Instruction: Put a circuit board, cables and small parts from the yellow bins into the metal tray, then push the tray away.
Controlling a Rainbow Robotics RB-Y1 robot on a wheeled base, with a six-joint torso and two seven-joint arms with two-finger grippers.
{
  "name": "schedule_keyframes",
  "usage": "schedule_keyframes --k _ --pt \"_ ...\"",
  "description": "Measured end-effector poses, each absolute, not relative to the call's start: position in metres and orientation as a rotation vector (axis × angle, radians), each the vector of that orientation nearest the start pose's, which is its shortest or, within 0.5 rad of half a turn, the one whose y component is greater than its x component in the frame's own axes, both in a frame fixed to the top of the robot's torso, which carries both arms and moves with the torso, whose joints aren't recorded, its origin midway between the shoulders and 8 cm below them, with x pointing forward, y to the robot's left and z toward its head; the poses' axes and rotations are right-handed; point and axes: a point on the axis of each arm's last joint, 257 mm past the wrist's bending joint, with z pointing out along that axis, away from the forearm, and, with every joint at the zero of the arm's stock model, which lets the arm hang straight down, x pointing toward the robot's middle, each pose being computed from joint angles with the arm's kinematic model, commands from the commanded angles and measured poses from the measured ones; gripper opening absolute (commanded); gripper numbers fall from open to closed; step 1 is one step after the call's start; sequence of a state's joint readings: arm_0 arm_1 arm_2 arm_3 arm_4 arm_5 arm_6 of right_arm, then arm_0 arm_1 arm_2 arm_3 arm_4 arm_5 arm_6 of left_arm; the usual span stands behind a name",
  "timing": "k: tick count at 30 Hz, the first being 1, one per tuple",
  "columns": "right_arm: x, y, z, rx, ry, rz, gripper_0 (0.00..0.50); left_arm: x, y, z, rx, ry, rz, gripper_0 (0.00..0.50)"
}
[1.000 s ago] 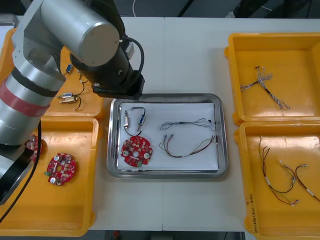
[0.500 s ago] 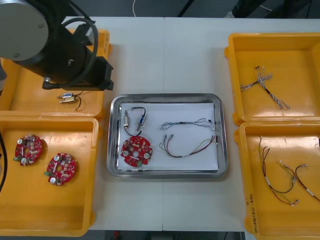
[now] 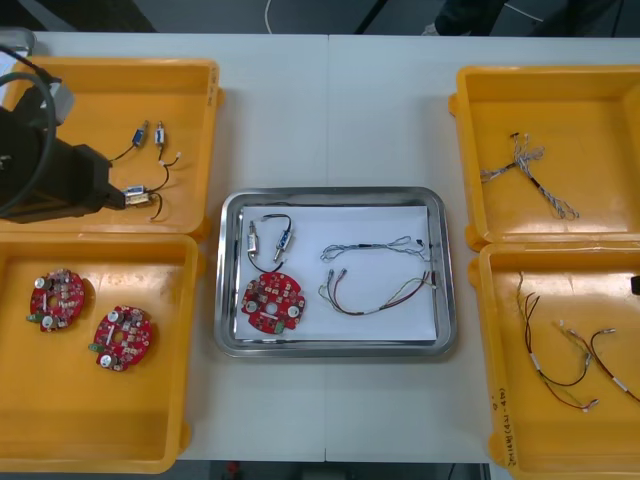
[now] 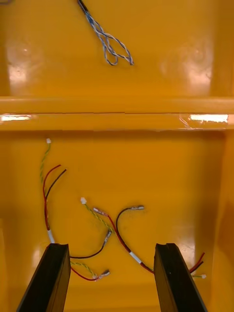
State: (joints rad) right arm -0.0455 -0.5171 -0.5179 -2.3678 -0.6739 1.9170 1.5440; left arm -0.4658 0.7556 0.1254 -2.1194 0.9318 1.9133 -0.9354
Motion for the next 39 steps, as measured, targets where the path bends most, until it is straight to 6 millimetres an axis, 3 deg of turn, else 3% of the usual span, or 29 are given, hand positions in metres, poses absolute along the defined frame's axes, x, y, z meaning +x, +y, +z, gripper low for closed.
schedule_keyframes --k 3,9,21,30,39 --pt "0.355 -0.366 -0.156 -0.093 2.498 -0.079 0.500 0.419 0.299 -0.123 -0.166 2.629 -0.214 0.500" --pt "0.350 -0.318 -0.157 -0.289 2.487 0.009 0.500 0.404 0.331 -0.136 -0.061 2.658 -0.127 0.500" --pt "0.342 -0.229 -0.151 -0.676 2.442 0.208 0.500 0.370 0.368 -0.167 -0.110 2.744 -0.076 0.500" --pt "0.341 -0.165 -0.147 -0.969 2.362 0.230 0.500 0.357 0.380 -0.178 -0.153 2.774 -0.063 0.500" --pt "0.337 -0.110 -0.154 -1.254 2.261 0.108 0.500 0.359 0.380 -0.177 -0.156 2.762 -0.068 0.500"
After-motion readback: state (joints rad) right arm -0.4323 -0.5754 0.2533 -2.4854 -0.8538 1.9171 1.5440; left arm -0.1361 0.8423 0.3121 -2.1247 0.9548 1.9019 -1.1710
